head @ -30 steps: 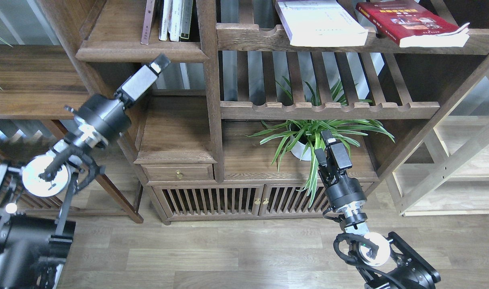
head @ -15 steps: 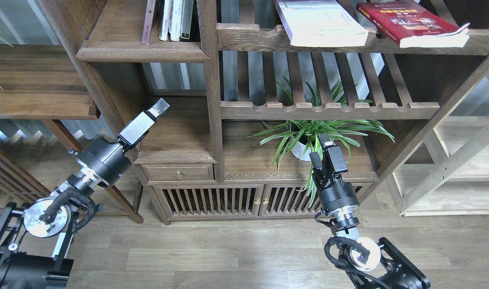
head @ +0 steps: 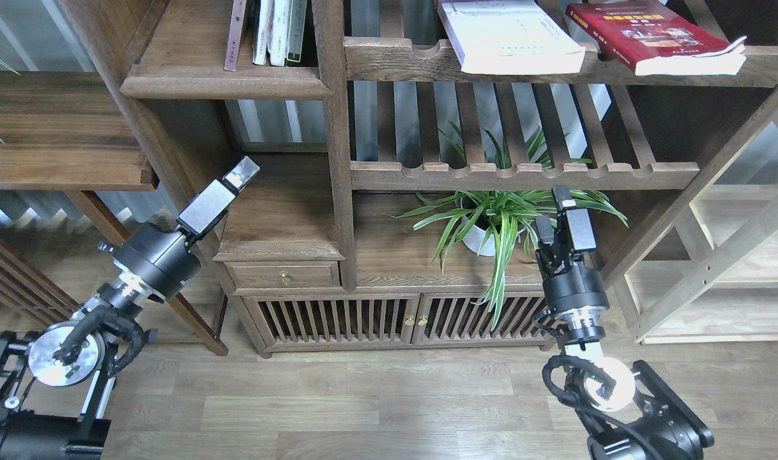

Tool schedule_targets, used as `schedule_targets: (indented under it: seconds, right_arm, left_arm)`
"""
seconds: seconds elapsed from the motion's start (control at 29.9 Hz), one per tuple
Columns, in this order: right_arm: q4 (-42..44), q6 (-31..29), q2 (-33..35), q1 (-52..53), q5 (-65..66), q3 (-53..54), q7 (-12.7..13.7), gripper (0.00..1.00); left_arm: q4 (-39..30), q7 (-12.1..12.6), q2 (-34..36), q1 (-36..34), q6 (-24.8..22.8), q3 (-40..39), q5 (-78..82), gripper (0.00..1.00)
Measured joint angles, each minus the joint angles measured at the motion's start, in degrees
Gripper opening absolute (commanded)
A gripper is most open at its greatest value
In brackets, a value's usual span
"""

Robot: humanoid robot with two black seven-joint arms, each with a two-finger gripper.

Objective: Organize books on shelf
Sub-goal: 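Raise the right gripper up past the plant toward the red book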

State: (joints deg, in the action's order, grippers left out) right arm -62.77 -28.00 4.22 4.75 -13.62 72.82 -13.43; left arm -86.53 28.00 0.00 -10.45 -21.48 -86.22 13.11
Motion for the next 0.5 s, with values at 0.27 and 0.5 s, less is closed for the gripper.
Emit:
schedule_targets:
  seconds: [0.27,0.5]
  right_arm:
    - [-0.1,0.0,2.7,2.4,-0.2,4.3,-0.1,1.00]
    - [-0.1,0.0,6.4,2.7,-0.4,7.6,-0.1,1.00]
  left_arm:
    - [0.5,0.0,0.0,0.1,-2.9,-0.8,-0.1,0.99]
    - [0.5,0.0,0.0,0.2,-3.9,-2.0,0.0,0.99]
